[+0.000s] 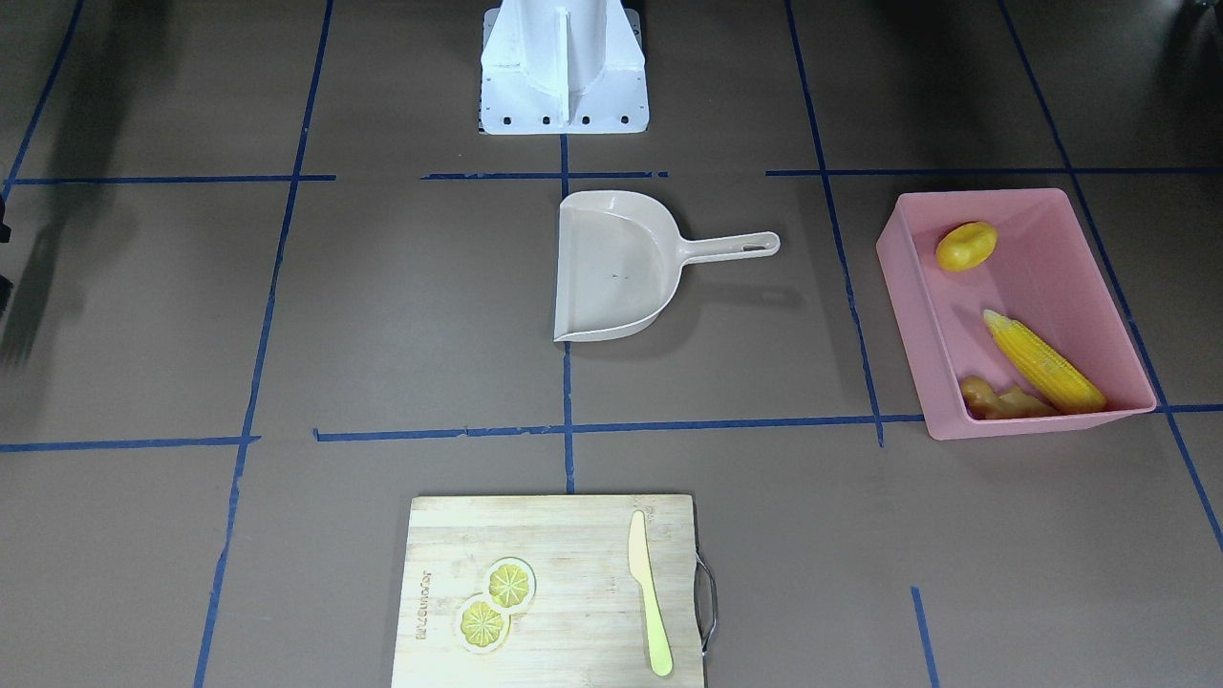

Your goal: Sweep and dump trash into bin

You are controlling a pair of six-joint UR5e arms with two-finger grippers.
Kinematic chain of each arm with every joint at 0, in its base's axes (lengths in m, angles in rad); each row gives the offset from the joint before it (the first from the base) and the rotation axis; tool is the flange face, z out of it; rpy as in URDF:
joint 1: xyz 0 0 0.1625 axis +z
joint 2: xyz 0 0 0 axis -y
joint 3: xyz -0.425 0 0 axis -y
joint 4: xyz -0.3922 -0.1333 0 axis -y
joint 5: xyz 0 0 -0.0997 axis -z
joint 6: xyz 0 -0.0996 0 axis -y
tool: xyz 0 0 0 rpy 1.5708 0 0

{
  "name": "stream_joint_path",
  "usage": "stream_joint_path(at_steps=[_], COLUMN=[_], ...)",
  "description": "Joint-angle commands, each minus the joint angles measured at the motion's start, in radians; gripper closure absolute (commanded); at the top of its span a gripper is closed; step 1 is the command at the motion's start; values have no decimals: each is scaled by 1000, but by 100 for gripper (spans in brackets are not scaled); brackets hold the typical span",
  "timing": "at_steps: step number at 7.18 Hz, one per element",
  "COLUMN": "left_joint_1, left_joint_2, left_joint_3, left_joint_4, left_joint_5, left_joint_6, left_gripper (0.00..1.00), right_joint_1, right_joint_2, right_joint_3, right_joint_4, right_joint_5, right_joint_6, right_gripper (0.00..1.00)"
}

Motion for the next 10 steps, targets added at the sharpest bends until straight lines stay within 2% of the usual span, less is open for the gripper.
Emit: stream_joint_path(at_steps=[1, 2, 4, 5, 7, 8, 9, 10], left_joint_1=[0, 0, 0, 0, 0, 0, 0, 0], left_joint_2=[5, 5, 5, 5, 5, 5, 5, 1], left_joint_3=[-6, -8, -9, -9, -12, -11, -11, -11], left_joint_4=[2, 3, 3, 5, 0, -2, -8, -9], left_joint_5=[-2, -2, -2, -2, -2, -2, -2, -2], left_joint_6=[2, 2, 2, 2, 2, 2, 2, 2], left_gripper=[0, 0, 0, 0, 0, 0, 0, 0], right_joint_1=[-79, -98, -113, -113, -106, -63, -31, 77], right_joint_2=[12, 12, 13, 13, 13, 10, 9, 12], right_joint_3=[-28, -28, -31, -31, -8, 23, 18, 20], right_joint_4=[112, 112, 110, 116, 116, 109, 103, 12], right_joint_5=[19, 19, 17, 10, 11, 16, 25, 33], right_joint_6=[150, 153, 152, 152, 140, 126, 35, -135], right_gripper=[98, 97, 76, 1, 0, 0, 0, 0])
